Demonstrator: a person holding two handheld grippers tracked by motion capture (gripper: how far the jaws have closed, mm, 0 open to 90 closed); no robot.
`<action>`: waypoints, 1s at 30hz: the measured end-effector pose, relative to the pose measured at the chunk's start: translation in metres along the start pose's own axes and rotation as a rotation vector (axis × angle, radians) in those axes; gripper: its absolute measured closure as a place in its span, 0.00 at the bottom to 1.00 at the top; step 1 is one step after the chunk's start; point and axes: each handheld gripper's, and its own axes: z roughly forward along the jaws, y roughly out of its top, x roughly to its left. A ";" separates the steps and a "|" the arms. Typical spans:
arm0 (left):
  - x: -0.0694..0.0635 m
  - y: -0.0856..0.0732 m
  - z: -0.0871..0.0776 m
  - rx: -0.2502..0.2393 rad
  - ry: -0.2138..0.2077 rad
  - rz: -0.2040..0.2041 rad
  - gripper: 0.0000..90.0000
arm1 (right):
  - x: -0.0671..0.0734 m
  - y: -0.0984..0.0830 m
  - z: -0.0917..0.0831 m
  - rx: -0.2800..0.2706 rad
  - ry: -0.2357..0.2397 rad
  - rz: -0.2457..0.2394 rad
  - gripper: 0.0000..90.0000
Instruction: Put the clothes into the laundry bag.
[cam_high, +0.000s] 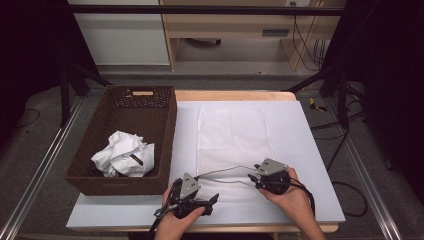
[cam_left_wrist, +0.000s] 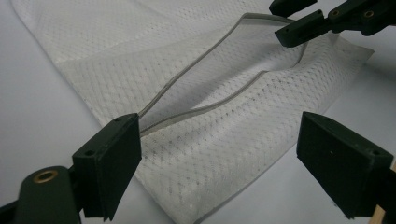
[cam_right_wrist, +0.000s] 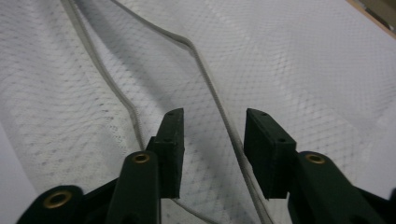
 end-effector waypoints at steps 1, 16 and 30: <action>0.000 0.000 -0.001 -0.003 0.001 0.000 0.16 | 0.002 0.000 0.001 0.012 0.025 -0.019 0.73; -0.001 0.000 -0.003 0.002 0.002 0.007 0.16 | 0.006 0.012 0.024 0.043 -0.009 -0.063 0.74; -0.003 -0.002 -0.002 0.013 -0.007 0.006 0.16 | 0.005 0.021 0.020 0.027 -0.041 -0.026 0.98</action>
